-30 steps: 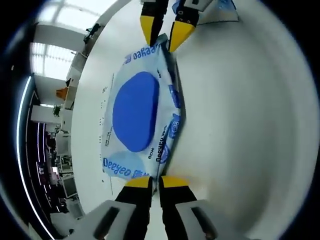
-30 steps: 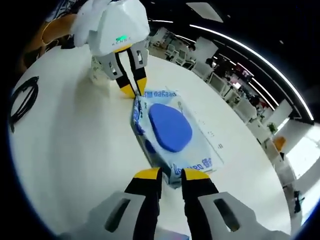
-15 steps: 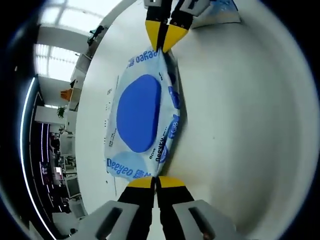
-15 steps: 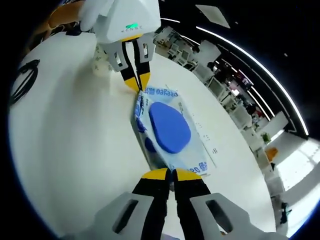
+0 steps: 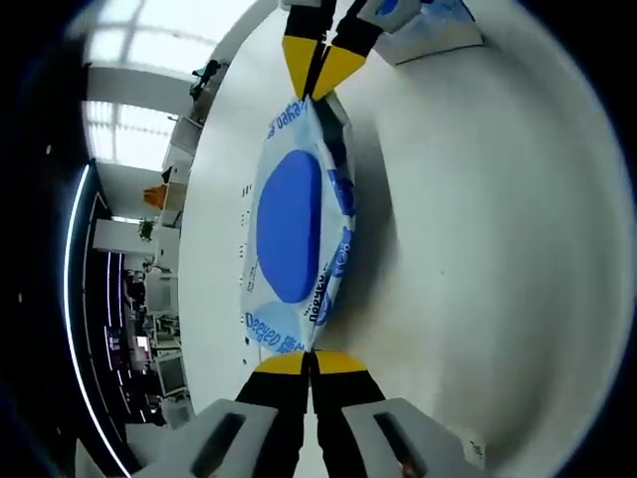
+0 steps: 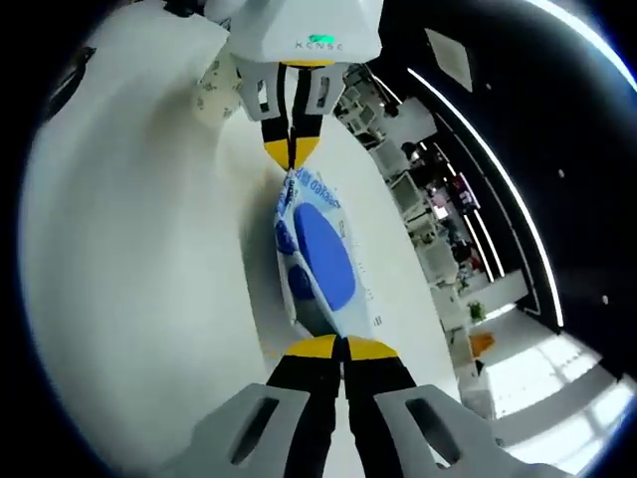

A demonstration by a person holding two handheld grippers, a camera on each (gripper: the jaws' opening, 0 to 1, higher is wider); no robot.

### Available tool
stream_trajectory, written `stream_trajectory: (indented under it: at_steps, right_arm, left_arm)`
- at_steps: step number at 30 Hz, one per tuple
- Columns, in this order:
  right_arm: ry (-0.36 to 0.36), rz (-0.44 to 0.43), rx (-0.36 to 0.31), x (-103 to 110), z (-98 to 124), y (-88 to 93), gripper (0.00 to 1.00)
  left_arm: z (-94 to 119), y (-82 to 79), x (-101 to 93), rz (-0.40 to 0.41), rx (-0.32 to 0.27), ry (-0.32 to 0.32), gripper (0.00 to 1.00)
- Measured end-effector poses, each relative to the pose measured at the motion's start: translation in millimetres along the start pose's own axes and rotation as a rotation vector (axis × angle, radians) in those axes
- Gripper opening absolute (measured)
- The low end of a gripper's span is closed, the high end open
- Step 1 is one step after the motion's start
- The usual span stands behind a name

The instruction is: Arrange the tabletop items into an orderly group along one side of the table until the central work area is clear of visible clutter.

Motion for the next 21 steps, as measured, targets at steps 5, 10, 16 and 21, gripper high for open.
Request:
stream_trajectory:
  at_steps: [5,10,16,21]
  right_arm:
    - [0.024,0.023,0.002,-3.6,3.0,-1.8,0.0]
    - [0.063,0.037,-0.012,-9.9,7.8,-3.9,0.0]
    - [0.114,0.073,-0.027,-15.8,14.7,-9.3,0.0]
    - [0.119,0.072,-0.027,-17.7,17.4,-10.9,0.0]
  left_arm:
    - [2.3,-1.1,1.0,-0.007,-0.003,-0.012,0.0]
    - [6.8,-2.2,4.9,-0.011,-0.014,-0.04,0.0]
    - [15.2,-3.3,10.8,-0.03,-0.011,-0.075,0.0]
    - [21.3,-4.6,11.1,-0.035,-0.012,-0.086,0.0]
Point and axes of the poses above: the point that each gripper's makers call its tool centre point, and the gripper's own axes: z roughly backward along the fingers, x roughly to its left, y roughly out of its underside, the point moved 4 cm from there along z, roughly backward along the fingers, and after that the axes turned 9 degrees about -z, right-handed, at the moved point
